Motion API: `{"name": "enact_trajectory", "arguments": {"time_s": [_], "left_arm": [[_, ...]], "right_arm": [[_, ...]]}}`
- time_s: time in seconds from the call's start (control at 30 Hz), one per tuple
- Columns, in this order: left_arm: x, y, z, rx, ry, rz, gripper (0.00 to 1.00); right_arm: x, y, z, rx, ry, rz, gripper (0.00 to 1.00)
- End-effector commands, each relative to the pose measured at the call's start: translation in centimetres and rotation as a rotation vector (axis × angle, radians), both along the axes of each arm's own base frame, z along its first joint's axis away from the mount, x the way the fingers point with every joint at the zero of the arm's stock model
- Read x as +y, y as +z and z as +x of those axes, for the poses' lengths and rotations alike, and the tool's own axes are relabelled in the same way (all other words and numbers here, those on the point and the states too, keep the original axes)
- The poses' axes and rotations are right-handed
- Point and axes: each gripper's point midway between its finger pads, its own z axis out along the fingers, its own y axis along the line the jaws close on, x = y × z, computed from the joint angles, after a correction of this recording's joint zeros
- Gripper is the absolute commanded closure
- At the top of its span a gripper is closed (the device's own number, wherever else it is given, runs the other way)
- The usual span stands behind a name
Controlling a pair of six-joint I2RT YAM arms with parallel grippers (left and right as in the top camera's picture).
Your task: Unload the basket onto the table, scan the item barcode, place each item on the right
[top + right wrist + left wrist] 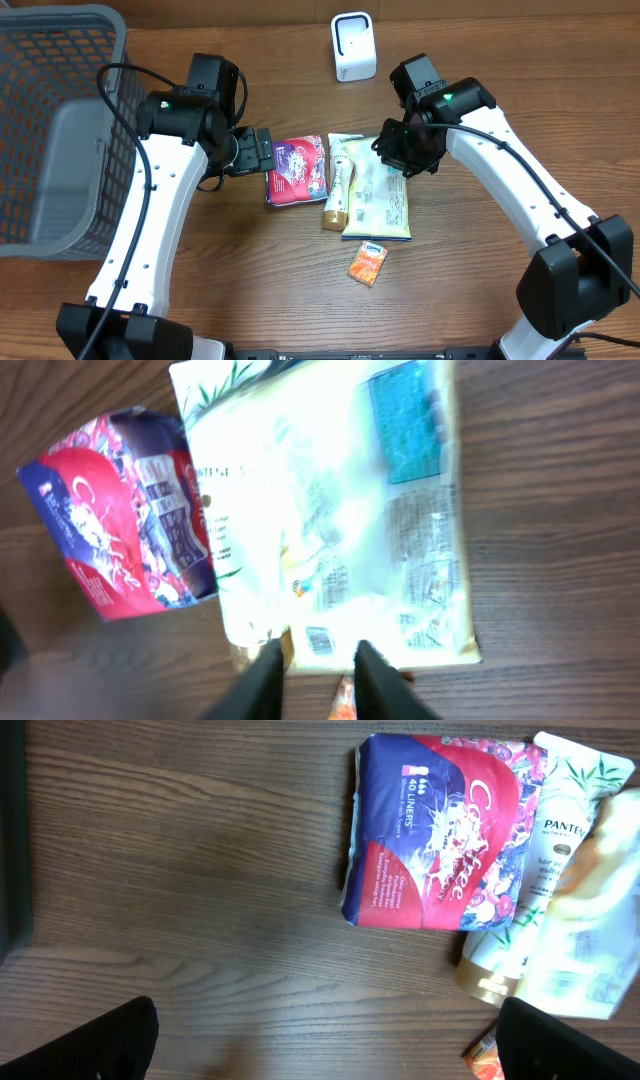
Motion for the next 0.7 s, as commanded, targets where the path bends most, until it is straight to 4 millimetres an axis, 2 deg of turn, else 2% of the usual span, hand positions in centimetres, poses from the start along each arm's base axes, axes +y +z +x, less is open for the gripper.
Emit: {"name": "enact_trajectory", "arguments": {"time_s": [0.0, 0.03, 0.13, 0.27, 0.37, 0.5, 0.67], "left_arm": [[0.0, 0.3, 0.2, -0.011, 0.009, 0.005, 0.0], [0.0, 0.3, 0.2, -0.011, 0.009, 0.005, 0.0], [0.0, 0.3, 0.1, -0.01, 0.009, 0.005, 0.0], [0.0, 0.3, 0.1, -0.01, 0.009, 0.005, 0.0], [0.0, 0.3, 0.2, -0.011, 0.009, 0.005, 0.0], [0.0, 0.3, 0.1, -0.01, 0.009, 0.005, 0.0], [0.0, 0.2, 0.1, -0.01, 0.009, 0.005, 0.0]], "right_arm": [[0.5, 1.4, 0.6, -0.064, 0.083, 0.015, 0.54], [0.3, 1.4, 0.7, -0.083, 0.129, -0.003, 0.32], [0.2, 1.7, 0.5, -0.089, 0.175, -0.012, 0.21], [0.9, 2.3, 0.2, -0.114, 0.272, -0.01, 0.17], [0.6, 1.8, -0.2, -0.126, 0.319, -0.088, 0.11], [0.0, 0.4, -1.9, -0.1, 0.368, -0.235, 0.09], [1.4, -1.1, -4.3, -0.121, 0.484, -0.382, 0.08]]}}
